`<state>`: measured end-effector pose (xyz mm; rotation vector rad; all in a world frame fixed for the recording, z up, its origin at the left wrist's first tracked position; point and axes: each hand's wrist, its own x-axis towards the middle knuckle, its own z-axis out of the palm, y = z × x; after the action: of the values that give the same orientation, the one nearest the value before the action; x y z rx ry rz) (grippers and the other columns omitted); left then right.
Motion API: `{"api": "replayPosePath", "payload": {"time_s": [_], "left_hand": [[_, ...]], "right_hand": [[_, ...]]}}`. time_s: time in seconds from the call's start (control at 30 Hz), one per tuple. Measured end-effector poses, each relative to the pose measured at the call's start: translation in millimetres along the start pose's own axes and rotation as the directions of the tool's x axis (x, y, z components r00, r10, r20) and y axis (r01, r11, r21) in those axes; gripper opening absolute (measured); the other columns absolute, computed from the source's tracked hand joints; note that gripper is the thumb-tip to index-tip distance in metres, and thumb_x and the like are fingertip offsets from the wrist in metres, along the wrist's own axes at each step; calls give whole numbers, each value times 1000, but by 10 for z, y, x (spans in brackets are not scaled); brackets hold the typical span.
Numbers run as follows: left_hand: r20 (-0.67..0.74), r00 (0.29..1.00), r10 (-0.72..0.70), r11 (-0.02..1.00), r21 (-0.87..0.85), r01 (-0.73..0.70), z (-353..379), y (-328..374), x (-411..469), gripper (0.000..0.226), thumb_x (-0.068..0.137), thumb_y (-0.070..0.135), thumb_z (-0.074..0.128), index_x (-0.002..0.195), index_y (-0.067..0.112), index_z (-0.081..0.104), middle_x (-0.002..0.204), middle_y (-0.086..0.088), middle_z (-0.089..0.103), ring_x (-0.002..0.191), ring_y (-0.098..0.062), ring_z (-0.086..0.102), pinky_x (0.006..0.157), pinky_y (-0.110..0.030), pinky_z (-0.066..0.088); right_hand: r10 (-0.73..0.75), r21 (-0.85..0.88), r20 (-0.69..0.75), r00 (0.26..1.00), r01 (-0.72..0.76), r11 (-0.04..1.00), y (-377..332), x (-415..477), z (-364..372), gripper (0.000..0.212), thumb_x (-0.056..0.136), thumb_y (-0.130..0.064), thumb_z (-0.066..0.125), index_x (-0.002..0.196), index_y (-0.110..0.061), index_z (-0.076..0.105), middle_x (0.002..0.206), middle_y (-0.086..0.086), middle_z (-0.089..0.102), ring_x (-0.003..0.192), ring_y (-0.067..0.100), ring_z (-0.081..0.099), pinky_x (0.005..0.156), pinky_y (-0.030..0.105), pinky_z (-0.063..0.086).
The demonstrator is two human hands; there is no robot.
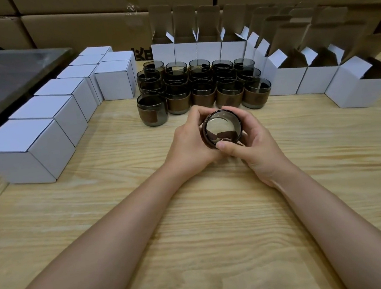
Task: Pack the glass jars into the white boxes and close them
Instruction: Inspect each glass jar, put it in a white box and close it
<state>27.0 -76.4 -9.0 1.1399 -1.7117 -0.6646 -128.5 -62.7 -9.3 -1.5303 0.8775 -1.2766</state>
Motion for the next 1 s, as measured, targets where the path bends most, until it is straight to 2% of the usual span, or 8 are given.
{"api": "replayPosePath", "payload": {"time_s": [0.23, 0.43, 0.5, 0.6, 0.67, 0.8, 0.87, 1.0], "left_hand": [[59, 996, 63, 997, 42, -65, 19, 0, -26, 61, 62, 26, 82, 107, 38, 42, 97, 25, 62, 94, 6, 61, 73, -6, 44], [125, 985, 115, 987, 98, -128, 50, 12, -46, 69, 61, 21, 87, 110, 38, 42, 108, 14, 64, 97, -3, 62, 78, -23, 50], [133, 985, 111, 987, 105, -125, 49, 16, -45, 68, 62, 24, 86, 109, 40, 41, 105, 11, 66, 89, -5, 63, 75, -27, 49], [132, 984, 123, 987, 89, -135, 48, 26, -47, 64, 63, 30, 86, 105, 39, 38, 101, 12, 66, 85, -5, 64, 74, -26, 49], [126, 983, 137, 986, 74, -147, 47, 36, -51, 66, 63, 29, 88, 108, 37, 39, 104, 17, 62, 85, -3, 63, 76, -24, 49], [107, 986, 130, 991, 22, -133, 39, 23, -37, 71, 60, 28, 91, 111, 32, 42, 115, 12, 63, 95, -2, 63, 83, -22, 50], [101, 989, 111, 994, -10, -110, 37, -4, -23, 73, 59, 26, 92, 115, 26, 45, 116, 12, 63, 101, -1, 62, 85, -18, 49], [83, 993, 85, 996, -42, -81, 30, -40, -4, 76, 57, 24, 93, 116, 31, 44, 108, 22, 58, 100, 9, 58, 82, -7, 44]], "right_hand": [[-82, -217, -160, 984, 46, 975, -28, -26, 128, 56, 67, -11, 86, 107, -29, 50, 103, -15, 61, 93, -10, 60, 78, 9, 45], [-85, -228, -317, 944, 11, 974, -59, -12, 181, 37, 72, -24, 82, 88, -30, 50, 96, -16, 60, 86, -15, 56, 74, 6, 42], [-84, -231, -341, 936, 3, 973, -60, -3, 185, 28, 78, -26, 78, 85, -29, 51, 94, -15, 61, 89, -9, 58, 82, 20, 48], [-76, -197, -357, 931, 5, 980, -67, 6, 185, 14, 88, -27, 68, 82, -27, 54, 96, -10, 64, 94, 17, 65, 85, 46, 53], [-73, -182, -355, 932, 8, 983, -65, 4, 173, 14, 93, -28, 61, 81, -30, 56, 93, -10, 66, 86, 21, 67, 78, 42, 56], [-66, -122, -339, 938, 26, 992, -53, 10, 152, 17, 100, -24, 49, 88, -24, 61, 88, -9, 68, 78, 5, 66, 69, 22, 54], [-44, -71, -319, 947, 22, 997, -41, 15, 145, 19, 101, -20, 45, 94, -17, 63, 93, -4, 70, 86, 8, 67, 75, 25, 54], [10, 74, -257, 966, 9, 997, -58, 6, 130, 28, 102, -14, 41, 98, -22, 68, 97, -7, 73, 94, 9, 67, 79, 31, 55]]}}
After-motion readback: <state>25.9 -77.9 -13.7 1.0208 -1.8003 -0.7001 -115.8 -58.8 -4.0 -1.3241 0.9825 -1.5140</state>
